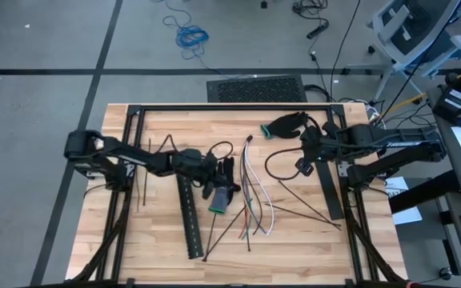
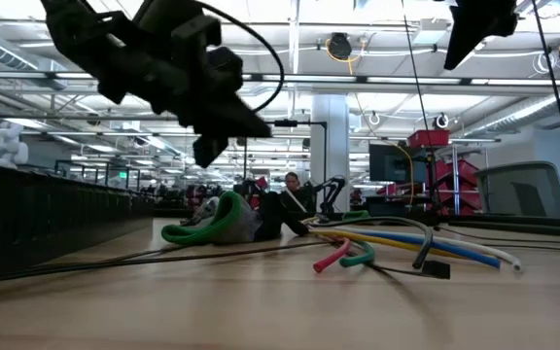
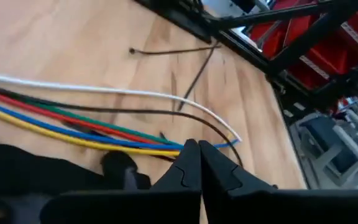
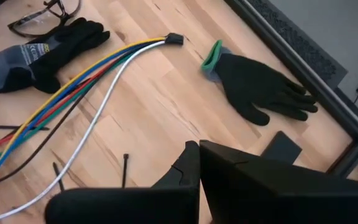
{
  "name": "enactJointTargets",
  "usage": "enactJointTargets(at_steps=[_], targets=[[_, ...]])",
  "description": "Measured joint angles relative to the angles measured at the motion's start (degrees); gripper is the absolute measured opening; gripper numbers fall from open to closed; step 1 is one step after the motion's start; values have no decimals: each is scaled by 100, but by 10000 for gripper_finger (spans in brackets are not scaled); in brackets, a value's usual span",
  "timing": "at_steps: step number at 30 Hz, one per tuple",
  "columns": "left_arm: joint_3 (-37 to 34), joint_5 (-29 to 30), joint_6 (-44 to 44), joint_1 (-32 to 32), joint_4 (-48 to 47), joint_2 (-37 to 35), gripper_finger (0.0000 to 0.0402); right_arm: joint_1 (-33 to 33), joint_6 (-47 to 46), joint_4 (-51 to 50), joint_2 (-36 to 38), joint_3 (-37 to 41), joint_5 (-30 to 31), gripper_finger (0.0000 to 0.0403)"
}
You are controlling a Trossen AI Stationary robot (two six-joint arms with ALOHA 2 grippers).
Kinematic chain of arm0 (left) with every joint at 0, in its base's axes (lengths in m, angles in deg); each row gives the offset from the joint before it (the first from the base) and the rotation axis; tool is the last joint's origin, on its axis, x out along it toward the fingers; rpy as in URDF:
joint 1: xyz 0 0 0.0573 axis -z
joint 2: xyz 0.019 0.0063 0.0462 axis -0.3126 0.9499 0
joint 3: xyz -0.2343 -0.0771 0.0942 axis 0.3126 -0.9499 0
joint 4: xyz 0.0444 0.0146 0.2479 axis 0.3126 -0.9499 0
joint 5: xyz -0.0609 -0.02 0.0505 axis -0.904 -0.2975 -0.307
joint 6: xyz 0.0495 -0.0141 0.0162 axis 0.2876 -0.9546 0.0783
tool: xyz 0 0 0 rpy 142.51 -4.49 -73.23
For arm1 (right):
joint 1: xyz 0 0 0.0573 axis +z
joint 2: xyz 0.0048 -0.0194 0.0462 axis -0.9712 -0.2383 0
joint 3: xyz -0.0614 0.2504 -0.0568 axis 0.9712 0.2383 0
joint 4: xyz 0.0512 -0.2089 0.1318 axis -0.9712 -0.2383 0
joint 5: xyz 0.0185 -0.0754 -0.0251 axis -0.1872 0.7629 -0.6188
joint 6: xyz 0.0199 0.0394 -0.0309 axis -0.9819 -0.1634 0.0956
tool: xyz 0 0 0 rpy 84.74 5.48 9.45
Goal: Ziptie cables
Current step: Insert the black zip tie into the lock head
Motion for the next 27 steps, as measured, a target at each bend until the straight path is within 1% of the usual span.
enactJointTargets(at_steps=[5, 8, 12, 16, 18, 22, 27], targets=[[-20, -28, -777, 175, 635, 729, 0, -100, 355, -2, 64, 0, 9, 0], [-11, -1, -1045, 330, 521, 989, 0, -152, 500, -5, 90, 0, 6, 0], [6, 390, -1134, 489, -149, 1237, 0, -160, 515, -3, 113, 2, 6, 0], [2, 442, -1112, 497, -1336, 1237, 0, -158, 510, -2, 164, 2, 7, 0], [25, 378, -1000, 452, -1713, 1112, 0, -158, 505, 13, 185, 5, 6, 0], [20, 450, -665, 242, -2459, 810, 0, -158, 482, 51, 227, 7, 16, 0], [-2, 940, 16, -176, -3484, 303, 0, -158, 360, 132, 229, 7, 30, 0]])
